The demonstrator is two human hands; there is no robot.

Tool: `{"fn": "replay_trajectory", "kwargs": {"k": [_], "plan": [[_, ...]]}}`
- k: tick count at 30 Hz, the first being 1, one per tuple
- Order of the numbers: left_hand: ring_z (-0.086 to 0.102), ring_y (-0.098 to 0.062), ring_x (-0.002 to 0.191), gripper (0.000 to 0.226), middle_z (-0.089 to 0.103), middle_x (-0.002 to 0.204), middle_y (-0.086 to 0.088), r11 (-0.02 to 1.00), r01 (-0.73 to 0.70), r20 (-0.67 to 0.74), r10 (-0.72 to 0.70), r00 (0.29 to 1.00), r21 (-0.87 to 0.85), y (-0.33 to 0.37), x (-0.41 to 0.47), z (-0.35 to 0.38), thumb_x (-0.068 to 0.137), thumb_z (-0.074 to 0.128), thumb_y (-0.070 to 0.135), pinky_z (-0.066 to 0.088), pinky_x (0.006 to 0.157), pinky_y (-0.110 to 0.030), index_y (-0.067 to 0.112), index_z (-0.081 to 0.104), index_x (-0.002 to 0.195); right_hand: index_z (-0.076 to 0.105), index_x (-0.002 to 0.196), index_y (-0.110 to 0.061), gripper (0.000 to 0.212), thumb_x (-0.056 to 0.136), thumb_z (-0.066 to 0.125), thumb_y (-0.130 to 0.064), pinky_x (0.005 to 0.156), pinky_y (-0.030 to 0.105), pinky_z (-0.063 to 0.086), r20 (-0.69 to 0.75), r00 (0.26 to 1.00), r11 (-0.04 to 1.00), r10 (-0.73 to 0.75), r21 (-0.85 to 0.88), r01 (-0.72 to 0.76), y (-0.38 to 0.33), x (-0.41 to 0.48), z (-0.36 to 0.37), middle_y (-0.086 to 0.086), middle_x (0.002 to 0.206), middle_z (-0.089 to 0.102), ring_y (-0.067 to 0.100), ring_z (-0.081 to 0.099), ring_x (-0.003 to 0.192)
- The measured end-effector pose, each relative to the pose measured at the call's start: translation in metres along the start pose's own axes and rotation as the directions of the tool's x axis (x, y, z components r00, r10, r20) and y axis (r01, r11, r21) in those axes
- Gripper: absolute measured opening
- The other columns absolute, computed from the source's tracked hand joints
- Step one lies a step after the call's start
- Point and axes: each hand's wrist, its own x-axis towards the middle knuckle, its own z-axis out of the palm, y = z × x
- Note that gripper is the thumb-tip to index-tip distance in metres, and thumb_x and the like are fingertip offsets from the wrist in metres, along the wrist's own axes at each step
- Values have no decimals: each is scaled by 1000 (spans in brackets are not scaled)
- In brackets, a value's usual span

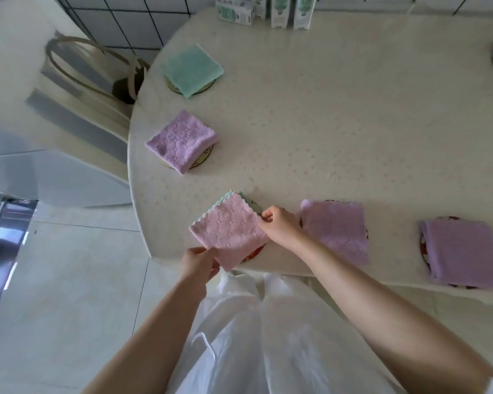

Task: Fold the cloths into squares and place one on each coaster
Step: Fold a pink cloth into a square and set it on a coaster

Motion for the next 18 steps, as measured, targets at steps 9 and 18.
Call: {"fn": "replay_trajectory", "kwargs": {"k": [9,18], "plan": [[59,-29,85,5,63,94,-18,975,163,192,-132,972,-151,11,1,-12,87,59,3,50,63,-31,-1,60,89,58,104,-4,33,88,49,-31,65,27,38,27,978,978,207,20,-208,-23,-4,10,11,96,64,27,54,80],[61,-28,84,8,64,98,-17,998,-47,184,37,982,46,23,12,-24,83,61,7,52,74,-37,5,61,91,46,77,-12,28,84,58,-36,45,23,26,186,920,918,346,136,-372,-24,-10,4,2,63,44,15,37,49]]}}
